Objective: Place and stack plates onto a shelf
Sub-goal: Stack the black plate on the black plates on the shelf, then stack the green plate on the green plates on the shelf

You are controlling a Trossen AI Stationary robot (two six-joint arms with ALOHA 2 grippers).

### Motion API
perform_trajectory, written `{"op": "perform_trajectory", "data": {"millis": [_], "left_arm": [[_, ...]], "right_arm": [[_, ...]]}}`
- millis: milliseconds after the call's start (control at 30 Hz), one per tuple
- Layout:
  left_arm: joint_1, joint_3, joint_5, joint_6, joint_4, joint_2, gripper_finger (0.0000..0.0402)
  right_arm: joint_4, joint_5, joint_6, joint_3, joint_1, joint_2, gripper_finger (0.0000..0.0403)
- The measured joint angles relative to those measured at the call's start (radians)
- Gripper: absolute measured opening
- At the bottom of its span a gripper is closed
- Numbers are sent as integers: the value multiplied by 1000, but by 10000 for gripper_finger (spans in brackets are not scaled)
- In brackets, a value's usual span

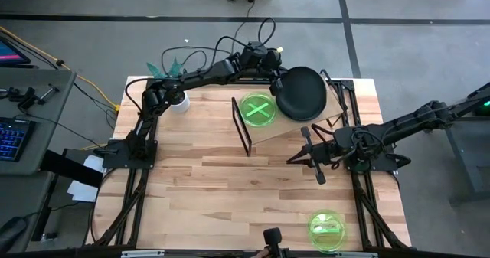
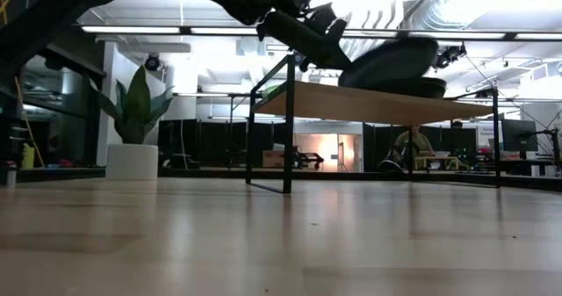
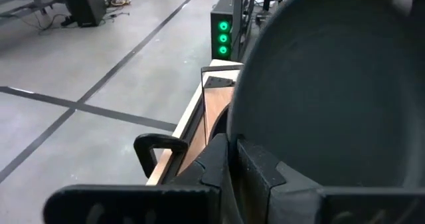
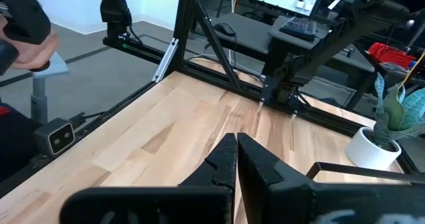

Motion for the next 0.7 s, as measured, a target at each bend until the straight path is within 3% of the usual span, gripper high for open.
{"op": "perform_trajectory", "data": {"millis": [400,500,600,700], "left_arm": [[9,-2,0,7,-2,-16,114],[21,-2,8,2,-33,-65,135],[33,0,90,0,-140,-134,145],[24,-33,280,-23,-260,-201,146]], "right_arm": [[0,0,1,0,0,0,0],[-5,60,19,0,0,0,0],[-28,175,53,0,0,0,0],[-36,211,93,0,-1,0,0]]}}
